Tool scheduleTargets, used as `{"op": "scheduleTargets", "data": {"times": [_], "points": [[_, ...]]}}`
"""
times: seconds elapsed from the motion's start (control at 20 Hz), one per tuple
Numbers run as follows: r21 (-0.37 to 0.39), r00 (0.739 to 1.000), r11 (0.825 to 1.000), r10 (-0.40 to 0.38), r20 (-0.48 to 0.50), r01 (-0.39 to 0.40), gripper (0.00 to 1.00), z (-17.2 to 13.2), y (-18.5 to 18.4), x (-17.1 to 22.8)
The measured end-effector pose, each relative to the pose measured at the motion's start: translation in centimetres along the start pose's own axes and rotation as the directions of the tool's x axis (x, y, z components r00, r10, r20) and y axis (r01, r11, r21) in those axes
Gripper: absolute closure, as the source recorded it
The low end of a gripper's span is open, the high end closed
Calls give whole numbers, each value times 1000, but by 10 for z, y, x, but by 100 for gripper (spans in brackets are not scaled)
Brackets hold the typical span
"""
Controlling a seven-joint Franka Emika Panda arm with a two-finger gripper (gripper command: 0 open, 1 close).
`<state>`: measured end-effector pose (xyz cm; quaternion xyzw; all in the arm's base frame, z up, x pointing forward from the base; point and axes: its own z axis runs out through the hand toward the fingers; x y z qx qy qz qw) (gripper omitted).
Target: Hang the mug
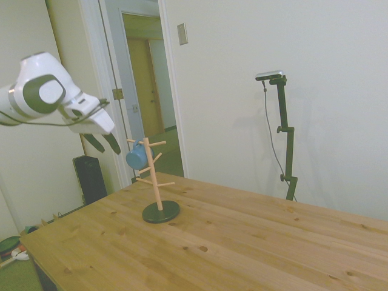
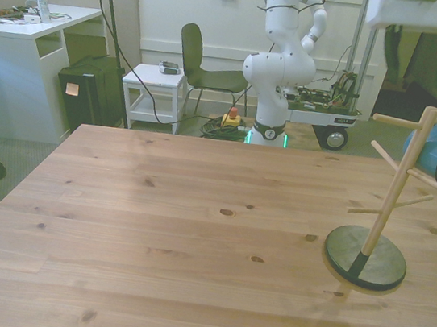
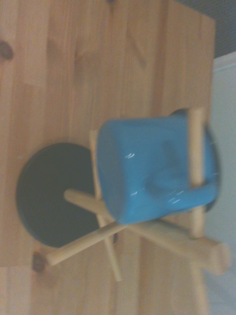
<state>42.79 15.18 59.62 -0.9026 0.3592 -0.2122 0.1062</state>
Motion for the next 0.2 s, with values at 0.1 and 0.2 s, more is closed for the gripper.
{"op": "scheduleTargets", "data": {"times": [0.1, 0.2], "points": [[-21, 999, 999, 31, 27, -31, 0, 32, 33, -2], [-35, 998, 998, 49, 44, -48, 0, 57, 67, -7]]}}
